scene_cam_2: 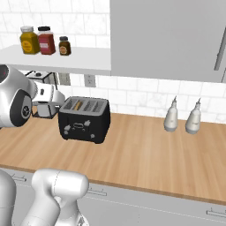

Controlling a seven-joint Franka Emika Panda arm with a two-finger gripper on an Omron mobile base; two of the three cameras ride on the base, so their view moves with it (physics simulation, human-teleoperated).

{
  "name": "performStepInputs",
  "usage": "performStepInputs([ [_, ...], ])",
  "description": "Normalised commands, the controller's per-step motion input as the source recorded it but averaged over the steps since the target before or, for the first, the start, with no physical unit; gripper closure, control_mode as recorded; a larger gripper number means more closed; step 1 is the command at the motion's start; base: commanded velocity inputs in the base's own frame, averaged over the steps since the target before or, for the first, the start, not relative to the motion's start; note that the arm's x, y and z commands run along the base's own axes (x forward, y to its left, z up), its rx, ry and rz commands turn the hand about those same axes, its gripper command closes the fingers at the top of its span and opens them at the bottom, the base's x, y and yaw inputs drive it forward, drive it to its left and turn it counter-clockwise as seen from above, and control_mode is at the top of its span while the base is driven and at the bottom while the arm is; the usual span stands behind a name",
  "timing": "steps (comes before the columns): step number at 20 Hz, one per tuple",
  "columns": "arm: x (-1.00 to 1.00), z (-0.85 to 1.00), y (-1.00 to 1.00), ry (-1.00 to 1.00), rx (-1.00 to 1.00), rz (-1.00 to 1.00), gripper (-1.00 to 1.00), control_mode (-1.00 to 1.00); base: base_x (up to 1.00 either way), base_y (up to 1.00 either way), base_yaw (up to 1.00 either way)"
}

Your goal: Start the toaster. Once the lever pops up, take the bread to the plate on the dining counter.

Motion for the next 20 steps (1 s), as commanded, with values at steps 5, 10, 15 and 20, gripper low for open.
performStepInputs([
  [5,0.0,0.0,0.0,0.0,0.0,0.0,-1.0,-1.0,0.0,0.0,0.0],
  [10,0.0,0.0,0.0,0.0,0.0,0.0,-1.0,-1.0,0.0,0.0,0.0],
  [15,0.0,0.0,0.0,0.0,0.0,0.0,-1.0,-1.0,0.0,0.0,0.0],
  [20,0.0,0.0,0.0,0.0,0.0,0.0,-1.0,-1.0,0.0,0.0,0.0],
])
